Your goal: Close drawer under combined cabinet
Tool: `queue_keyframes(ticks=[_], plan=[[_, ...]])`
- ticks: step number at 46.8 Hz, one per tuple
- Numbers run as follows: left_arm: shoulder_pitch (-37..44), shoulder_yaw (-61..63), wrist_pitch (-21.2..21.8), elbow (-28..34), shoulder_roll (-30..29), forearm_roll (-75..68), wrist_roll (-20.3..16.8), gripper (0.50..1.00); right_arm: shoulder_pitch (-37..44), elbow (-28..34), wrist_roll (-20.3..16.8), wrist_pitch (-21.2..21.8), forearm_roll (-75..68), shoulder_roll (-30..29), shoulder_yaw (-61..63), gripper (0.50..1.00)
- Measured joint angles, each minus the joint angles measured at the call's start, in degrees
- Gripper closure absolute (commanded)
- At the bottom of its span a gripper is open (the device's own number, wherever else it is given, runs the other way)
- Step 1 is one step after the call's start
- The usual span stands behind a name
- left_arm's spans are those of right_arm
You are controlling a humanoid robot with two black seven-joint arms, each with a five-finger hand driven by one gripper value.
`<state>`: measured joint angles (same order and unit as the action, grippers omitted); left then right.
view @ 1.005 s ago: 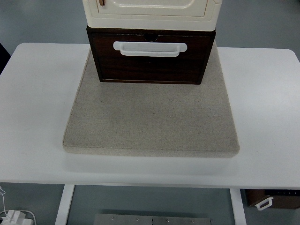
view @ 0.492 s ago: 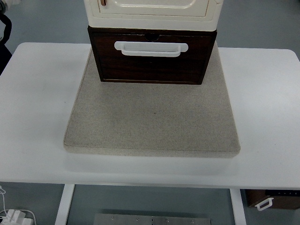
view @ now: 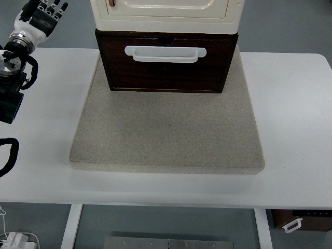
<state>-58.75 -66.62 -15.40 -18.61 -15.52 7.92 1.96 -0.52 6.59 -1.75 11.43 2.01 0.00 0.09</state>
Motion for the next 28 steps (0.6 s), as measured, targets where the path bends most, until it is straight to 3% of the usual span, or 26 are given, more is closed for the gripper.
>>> queue_keyframes(ticks=[28], plan=[[3.1,-0.4,-2.2,0.4,5.7,5.5,-2.0,0.500,-0.9,0.0,0.0,0.0,-0.1,0.0,0.0,0.548]])
